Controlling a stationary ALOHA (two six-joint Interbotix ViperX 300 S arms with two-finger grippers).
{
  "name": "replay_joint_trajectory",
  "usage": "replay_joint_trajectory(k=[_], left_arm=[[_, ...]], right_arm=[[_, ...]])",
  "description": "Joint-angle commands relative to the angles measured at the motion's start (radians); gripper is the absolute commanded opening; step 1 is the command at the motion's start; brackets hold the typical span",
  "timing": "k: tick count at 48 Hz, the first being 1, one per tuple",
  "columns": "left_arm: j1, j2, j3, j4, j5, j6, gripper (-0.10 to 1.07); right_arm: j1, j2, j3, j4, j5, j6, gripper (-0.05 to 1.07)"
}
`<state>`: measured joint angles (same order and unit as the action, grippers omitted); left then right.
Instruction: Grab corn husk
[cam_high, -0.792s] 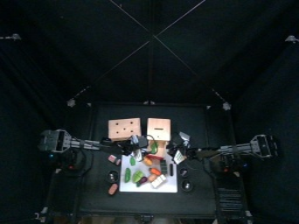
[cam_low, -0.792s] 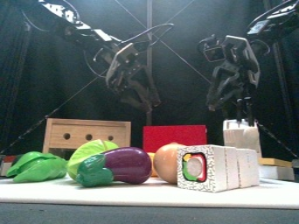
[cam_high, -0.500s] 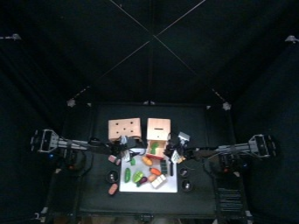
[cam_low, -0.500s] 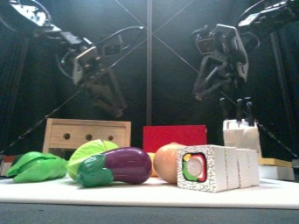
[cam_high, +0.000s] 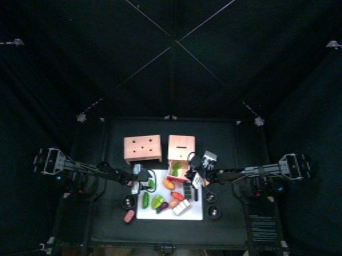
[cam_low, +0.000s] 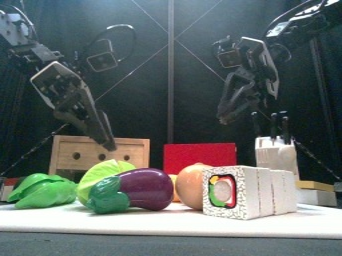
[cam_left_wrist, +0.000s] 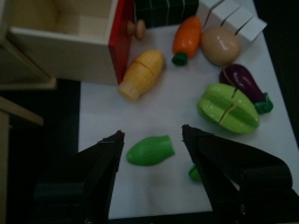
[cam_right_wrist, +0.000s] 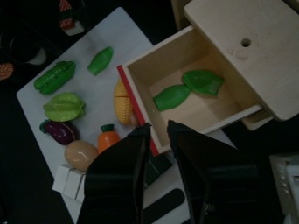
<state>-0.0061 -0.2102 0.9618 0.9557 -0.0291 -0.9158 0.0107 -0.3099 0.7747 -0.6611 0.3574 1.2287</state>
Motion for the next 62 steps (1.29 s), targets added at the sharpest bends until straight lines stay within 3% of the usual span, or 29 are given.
replay_joint_trajectory(k=[1,7,14,19,28,45,62], left_arm=[[-0.018,0.054,-0.037,-0.051,0.003,0.0,0.95],[-0.034,0.094,-0.058,-0.124,0.061,0.0,1.01],[-0.063,0.107,-0.098,-0.221,0.245,0.005,1.02],[-0.092,0.123,-0.121,-0.255,0.322,0.005,1.02],[-0.121,0.166,-0.158,-0.268,0.33,0.003,1.02],[-0.117,0.224,-0.175,-0.27,0.382,0.002,1.02],[-0.115,0.236,-0.192,-0.253,0.324,0.006,1.02]], right_arm=[[-0.003,-0.011,-0.023,0.0,-0.006,0.002,0.66],[-0.003,-0.011,-0.021,0.003,-0.005,0.002,0.66],[-0.003,-0.008,-0.02,0.008,-0.006,0.002,0.66],[-0.003,-0.005,-0.021,0.005,-0.006,0.002,0.66],[-0.003,0.011,-0.028,0.005,-0.006,0.002,0.66],[-0.005,0.012,-0.028,0.005,-0.006,0.0,0.66],[-0.005,0.017,-0.028,0.005,-0.006,0.002,0.66]])
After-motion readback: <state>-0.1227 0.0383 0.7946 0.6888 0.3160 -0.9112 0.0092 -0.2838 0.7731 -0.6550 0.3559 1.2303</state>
